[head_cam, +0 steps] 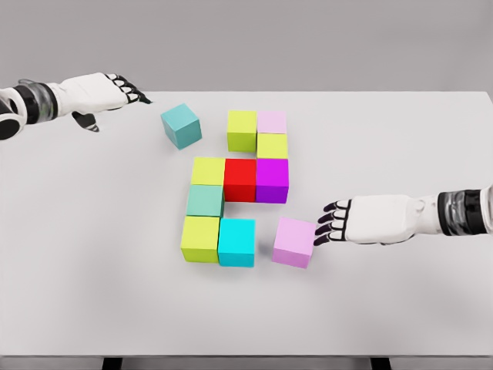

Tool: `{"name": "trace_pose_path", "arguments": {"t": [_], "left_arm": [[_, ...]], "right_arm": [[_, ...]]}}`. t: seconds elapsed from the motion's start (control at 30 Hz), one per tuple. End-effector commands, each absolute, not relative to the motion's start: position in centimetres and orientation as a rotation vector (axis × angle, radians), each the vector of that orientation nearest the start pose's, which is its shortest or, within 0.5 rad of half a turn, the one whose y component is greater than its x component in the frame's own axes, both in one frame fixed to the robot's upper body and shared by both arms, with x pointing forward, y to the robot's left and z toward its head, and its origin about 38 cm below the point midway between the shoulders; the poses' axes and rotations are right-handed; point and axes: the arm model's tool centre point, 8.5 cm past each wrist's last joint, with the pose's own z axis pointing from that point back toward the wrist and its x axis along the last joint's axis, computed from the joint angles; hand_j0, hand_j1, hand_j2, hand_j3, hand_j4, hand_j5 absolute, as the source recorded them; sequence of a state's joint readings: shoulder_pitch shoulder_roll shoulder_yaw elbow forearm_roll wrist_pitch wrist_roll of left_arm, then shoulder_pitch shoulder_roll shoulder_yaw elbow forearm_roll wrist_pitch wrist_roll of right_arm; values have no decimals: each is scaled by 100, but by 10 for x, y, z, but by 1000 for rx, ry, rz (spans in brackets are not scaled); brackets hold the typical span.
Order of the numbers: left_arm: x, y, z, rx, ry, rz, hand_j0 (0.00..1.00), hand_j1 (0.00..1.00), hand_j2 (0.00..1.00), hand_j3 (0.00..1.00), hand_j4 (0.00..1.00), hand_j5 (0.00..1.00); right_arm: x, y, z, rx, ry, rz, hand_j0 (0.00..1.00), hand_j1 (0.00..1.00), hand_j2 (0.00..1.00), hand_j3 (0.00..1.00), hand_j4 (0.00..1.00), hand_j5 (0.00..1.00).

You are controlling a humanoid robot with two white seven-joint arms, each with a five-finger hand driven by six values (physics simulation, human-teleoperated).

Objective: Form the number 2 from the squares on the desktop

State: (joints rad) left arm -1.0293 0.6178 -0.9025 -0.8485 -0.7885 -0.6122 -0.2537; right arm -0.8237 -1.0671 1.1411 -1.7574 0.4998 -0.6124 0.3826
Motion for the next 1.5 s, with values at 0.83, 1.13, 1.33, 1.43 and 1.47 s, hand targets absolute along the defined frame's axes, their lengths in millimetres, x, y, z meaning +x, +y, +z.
{"name": "trace_pose_path", "arguments": {"t": [0.83,1.13,1.33,1.43,1.47], "left_arm": [[563,273,199,726,-1123,-2182,100,100,100,100,100,100],[563,265,197,709,-1119,-2195,100,100,100,100,100,100],[563,264,198,709,-1122,-2196,100,100,100,100,100,100],[564,267,200,715,-1123,-2183,100,100,100,100,100,100],[564,271,199,716,-1114,-2175,100,100,100,100,100,100]], "right_arm": [[358,-252,190,254,1474,-3027,100,100,100,100,100,100],[358,-248,189,247,1480,-3016,100,100,100,100,100,100],[357,-245,188,237,1485,-3011,100,100,100,100,100,100],[357,-243,189,235,1490,-3004,100,100,100,100,100,100],[358,-242,189,233,1489,-3004,100,100,100,100,100,100]]}}
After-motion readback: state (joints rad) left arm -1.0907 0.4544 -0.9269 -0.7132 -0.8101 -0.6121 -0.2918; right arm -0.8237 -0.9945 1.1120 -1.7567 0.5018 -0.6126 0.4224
